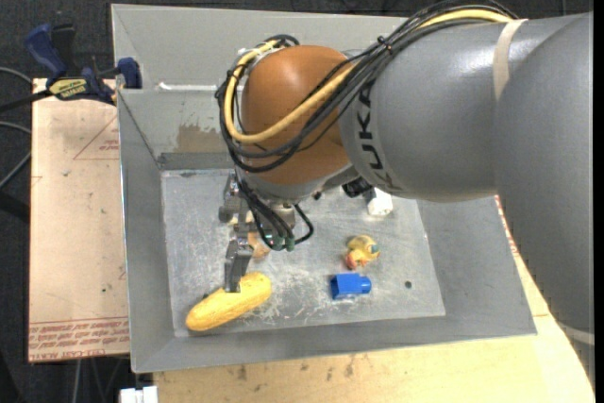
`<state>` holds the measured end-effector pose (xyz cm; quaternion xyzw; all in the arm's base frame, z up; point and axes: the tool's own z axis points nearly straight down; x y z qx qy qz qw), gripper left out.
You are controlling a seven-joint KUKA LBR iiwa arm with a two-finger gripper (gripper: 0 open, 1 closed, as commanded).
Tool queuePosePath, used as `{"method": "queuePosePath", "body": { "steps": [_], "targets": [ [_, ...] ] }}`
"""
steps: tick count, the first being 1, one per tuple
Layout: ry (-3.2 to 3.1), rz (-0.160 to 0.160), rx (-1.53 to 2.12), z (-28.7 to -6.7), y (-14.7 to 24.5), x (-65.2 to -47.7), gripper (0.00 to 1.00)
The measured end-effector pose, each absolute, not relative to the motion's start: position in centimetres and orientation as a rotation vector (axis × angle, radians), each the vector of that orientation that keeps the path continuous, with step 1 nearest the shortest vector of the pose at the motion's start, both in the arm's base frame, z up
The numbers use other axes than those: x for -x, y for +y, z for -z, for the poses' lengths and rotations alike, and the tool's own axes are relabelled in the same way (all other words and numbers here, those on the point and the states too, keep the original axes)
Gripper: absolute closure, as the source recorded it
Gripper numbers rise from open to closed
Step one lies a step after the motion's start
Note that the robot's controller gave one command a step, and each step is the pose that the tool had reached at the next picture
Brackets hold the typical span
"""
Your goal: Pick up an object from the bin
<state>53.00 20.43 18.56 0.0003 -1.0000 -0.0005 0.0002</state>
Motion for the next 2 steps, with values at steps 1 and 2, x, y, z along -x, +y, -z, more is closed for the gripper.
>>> {"method": "queuePosePath", "body": {
  "steps": [1, 2],
  "targets": [
    [-3.146, 0.005, -0.106, -15.3, 18.5, -52.4, 0.0],
    [-3.124, 0.002, -0.344, -10.4, 15.7, -49.6, 0.0]
  ]
}}
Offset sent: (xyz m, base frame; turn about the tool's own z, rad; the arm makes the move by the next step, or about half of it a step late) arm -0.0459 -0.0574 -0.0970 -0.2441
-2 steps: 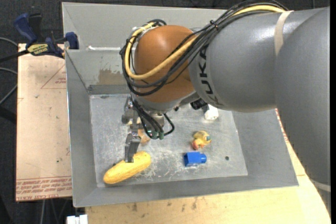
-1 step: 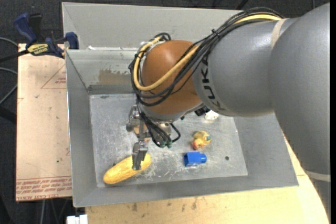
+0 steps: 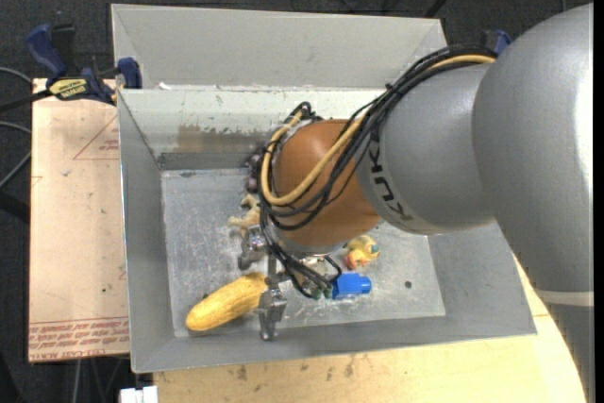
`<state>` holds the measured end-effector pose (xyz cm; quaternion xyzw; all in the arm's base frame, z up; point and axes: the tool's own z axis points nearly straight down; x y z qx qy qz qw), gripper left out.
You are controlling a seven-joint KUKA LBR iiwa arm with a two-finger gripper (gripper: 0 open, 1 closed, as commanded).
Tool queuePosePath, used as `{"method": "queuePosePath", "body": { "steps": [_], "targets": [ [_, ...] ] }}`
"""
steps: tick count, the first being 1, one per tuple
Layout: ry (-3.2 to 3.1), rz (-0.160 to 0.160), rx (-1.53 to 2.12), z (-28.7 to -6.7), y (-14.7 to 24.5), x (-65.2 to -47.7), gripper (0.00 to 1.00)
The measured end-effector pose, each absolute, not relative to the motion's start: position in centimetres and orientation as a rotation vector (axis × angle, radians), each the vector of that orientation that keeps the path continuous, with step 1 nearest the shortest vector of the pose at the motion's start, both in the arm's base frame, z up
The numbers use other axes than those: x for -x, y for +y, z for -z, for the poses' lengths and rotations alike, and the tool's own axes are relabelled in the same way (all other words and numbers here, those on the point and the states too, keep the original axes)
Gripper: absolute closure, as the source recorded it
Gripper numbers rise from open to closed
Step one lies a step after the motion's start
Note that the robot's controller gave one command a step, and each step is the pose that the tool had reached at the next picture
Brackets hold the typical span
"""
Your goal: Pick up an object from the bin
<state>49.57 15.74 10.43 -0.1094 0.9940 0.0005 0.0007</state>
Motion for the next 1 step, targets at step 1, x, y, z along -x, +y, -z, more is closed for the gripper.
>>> {"method": "queuePosePath", "body": {
  "steps": [1],
  "targets": [
    [3.123, -0.009, 0.115, -7.46, 14.99, -48.47, 1.0]
  ]
}}
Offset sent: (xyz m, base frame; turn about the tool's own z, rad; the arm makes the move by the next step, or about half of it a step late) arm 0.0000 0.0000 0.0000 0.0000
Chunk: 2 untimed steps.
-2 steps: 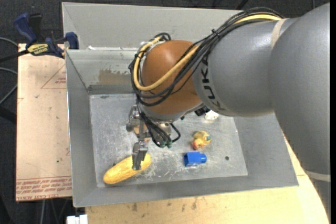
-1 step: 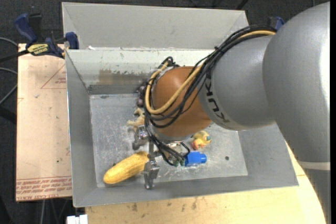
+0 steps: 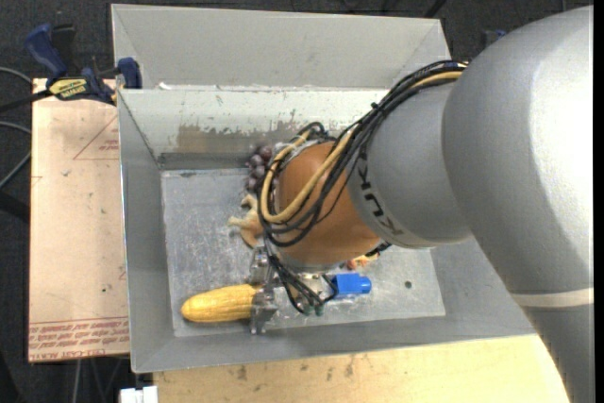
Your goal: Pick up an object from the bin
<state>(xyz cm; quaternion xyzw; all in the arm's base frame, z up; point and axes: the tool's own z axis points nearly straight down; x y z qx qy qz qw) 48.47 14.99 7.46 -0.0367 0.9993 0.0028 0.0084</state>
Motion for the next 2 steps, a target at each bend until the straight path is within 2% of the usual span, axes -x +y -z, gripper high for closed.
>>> {"method": "queuePosePath", "body": {
  "steps": [1, 2],
  "targets": [
    [3.123, -0.009, 0.115, -7.5, 15.0, -48.5, 1.0],
    [3.13, -0.003, 0.118, -26.5, 13.6, -48.8, 1.0]
  ]
}}
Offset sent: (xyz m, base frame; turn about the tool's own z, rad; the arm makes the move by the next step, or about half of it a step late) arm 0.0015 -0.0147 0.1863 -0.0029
